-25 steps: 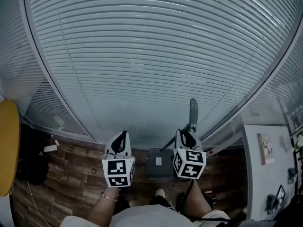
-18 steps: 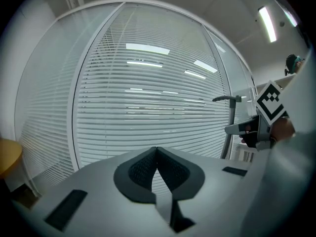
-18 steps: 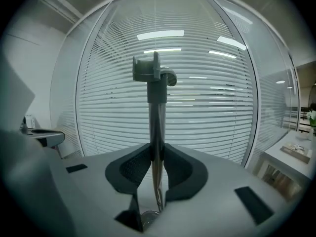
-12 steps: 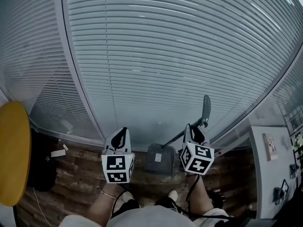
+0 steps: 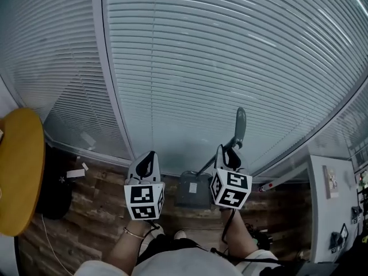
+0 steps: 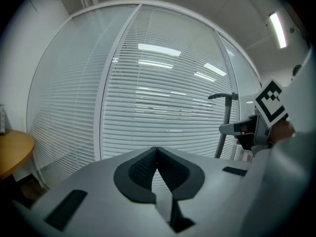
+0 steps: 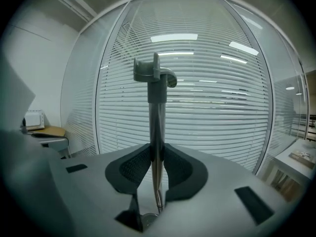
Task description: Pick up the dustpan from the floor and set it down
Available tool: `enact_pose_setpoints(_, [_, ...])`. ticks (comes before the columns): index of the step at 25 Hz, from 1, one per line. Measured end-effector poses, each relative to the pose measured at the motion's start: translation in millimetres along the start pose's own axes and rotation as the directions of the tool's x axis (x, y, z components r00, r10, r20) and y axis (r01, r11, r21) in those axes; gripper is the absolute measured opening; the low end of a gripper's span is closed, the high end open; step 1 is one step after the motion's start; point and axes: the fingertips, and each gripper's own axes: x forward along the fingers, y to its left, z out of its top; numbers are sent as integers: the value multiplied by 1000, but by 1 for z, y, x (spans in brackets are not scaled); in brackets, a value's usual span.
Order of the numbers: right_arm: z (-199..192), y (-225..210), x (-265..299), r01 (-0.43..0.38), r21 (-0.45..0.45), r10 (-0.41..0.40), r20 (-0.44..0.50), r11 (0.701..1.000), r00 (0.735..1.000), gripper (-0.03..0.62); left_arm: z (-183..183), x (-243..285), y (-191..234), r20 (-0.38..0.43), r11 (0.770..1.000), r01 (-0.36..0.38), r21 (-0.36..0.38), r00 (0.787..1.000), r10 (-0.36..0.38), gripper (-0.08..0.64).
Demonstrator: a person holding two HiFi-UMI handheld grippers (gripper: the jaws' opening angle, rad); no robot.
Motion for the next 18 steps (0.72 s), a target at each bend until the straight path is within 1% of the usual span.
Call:
enact_pose_setpoints(3, [0, 12, -6, -17, -4, 17, 6, 1000, 1000, 98, -5, -9, -1, -10, 1000, 2, 26, 1000, -1, 17])
enact_pose_setpoints(6, [-5, 21, -12, -44, -18, 44, -4, 999, 999, 98, -9, -16, 2, -14, 1000, -15, 2, 1000, 15, 17])
enact_pose_setpoints(13, [-21, 34, -17, -81, -21, 80, -38, 997, 996, 98, -17, -23, 5, -26, 1000, -23, 5, 999, 23, 17])
enact_pose_setpoints(18, [-24, 48, -10, -104, -25, 103, -47, 994, 994, 98, -20, -24, 12, -10, 999, -22, 38, 1000, 22, 17])
